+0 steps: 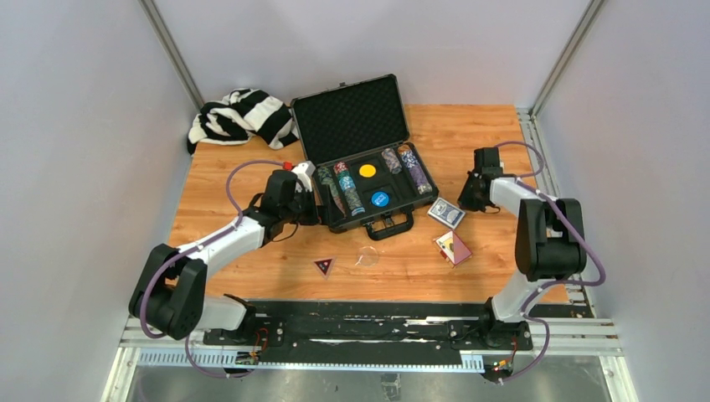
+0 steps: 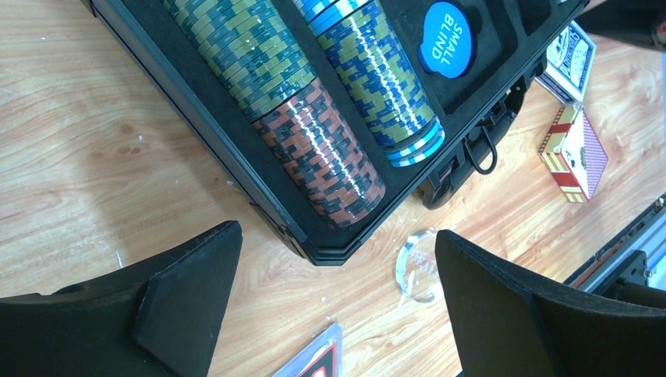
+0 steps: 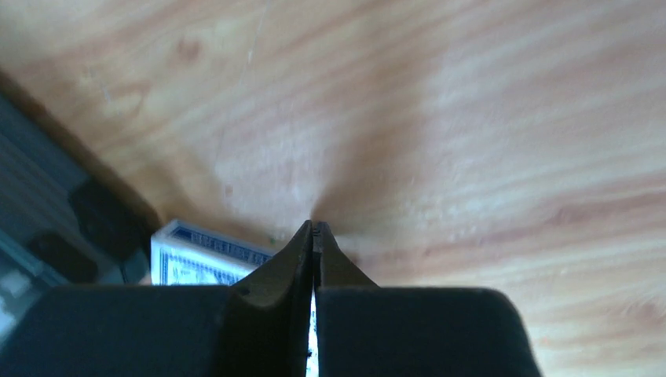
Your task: Pack up texas hold em set
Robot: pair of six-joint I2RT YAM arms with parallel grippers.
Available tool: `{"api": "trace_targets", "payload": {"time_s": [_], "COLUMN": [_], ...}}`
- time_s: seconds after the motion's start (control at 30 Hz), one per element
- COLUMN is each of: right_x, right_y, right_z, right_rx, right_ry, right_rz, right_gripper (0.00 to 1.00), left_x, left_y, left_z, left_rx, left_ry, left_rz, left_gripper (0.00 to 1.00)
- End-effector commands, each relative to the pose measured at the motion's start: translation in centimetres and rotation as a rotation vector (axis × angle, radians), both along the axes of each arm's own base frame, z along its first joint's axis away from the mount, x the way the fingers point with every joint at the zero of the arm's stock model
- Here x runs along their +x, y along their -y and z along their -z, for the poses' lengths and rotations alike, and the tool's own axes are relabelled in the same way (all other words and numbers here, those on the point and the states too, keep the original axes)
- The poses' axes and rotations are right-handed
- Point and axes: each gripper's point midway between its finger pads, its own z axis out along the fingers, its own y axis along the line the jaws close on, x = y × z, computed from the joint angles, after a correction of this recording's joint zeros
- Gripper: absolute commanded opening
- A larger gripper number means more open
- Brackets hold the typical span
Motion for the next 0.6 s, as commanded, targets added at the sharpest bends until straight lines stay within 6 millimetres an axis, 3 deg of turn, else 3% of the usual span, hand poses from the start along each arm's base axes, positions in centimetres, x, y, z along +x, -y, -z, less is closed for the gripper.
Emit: {"api": "trace_targets", "payload": {"time_s": [0.0,0.17,0.3,0.37,0.47,0.57], "right_x": [-4.6,-7.1,-7.7,-7.2,-6.3,-5.6], "right_y": [-1.9,-3.4,-4.9,-5.3,-5.3,-5.7], "right_z": [1.0,0.6,-1.3,-2.9,-5.0,-5.7], "right_rx": [-0.003,0.011,0.022,0.000,-0.043,-0.052], "right_ry": [-0.087,-0.067,-0.003,0.055,0.126,0.142], "right_rz": [-0.057,-0.112,-0.174,-0.217,-0.276,-0.333], "right_gripper": [0.01,0.01,0.03,0.19,0.58,0.76], "left_x": [0.0,-0.2,-0.4,-0.4,-0.4,-0.4], "left_y": [0.6,0.5,0.2,0.1,0.1,0.1], "left_z": [-0.4,-0.5,-0.5,-0.7,-0.8,-0.8], "left_rx": [-0.025,-0.026,-0.024,-0.024,-0.025,-0.024], "left_ry": [0.018,0.023,0.030,0.036,0.040,0.041], "left_rz": [0.019,0.017,0.006,0.005,0.002,0.003], "left_gripper": [0.98,0.98,0.98,0.98,0.98,0.98]}}
